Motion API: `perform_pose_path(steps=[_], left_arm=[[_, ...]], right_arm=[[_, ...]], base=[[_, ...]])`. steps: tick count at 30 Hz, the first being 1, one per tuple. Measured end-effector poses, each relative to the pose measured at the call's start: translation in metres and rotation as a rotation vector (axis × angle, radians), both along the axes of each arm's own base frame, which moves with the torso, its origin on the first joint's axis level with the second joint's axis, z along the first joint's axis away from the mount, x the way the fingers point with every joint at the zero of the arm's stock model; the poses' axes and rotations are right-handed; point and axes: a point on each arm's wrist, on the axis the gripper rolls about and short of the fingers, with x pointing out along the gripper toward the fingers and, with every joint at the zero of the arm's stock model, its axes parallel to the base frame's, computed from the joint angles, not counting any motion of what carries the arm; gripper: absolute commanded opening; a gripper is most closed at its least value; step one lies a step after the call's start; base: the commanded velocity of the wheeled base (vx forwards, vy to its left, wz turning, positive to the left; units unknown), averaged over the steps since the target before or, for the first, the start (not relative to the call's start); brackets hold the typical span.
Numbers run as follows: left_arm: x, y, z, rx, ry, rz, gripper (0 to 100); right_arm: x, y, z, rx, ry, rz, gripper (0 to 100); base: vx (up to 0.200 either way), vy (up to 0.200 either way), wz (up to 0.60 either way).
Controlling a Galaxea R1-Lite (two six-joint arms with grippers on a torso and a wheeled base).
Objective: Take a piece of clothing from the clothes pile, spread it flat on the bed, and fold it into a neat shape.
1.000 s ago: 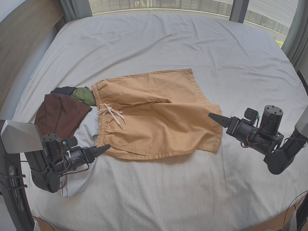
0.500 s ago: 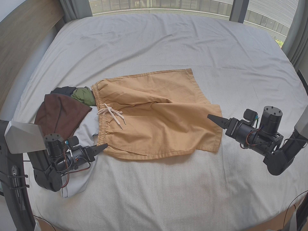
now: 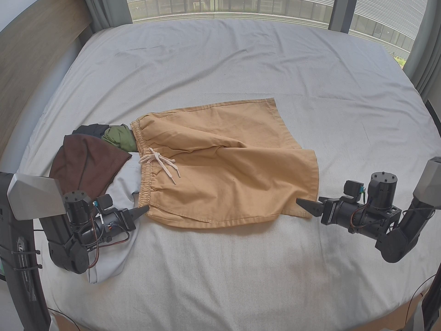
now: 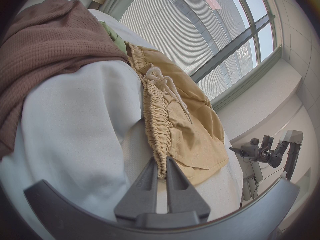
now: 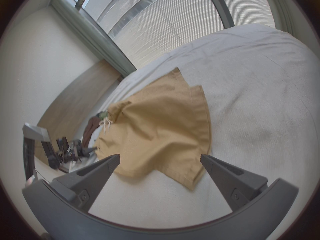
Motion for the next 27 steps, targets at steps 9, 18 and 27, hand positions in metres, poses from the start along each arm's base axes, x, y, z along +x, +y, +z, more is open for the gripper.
perform_pose_path(steps=[9,18,27], left_arm=[[0.002,0.006,0.004,0.001,-0.017,0.018,0],[0.002,0.005,0.005,0.005,-0.022,0.015,0],[0.001,0.005,0.004,0.004,-0.02,0.015,0]], right_arm=[[0.001,-0.007,-0.026,-0.05,0.073,-0.017,100],[0.01,-0.008,-0.039,-0.049,0.081,-0.025,100],[0.018,-0.006,-0.048,-0.036,0.033,-0.042,100]], base=[[0.0,0.0,0.0],[0.0,0.0,0.0],[0.0,0.0,0.0]])
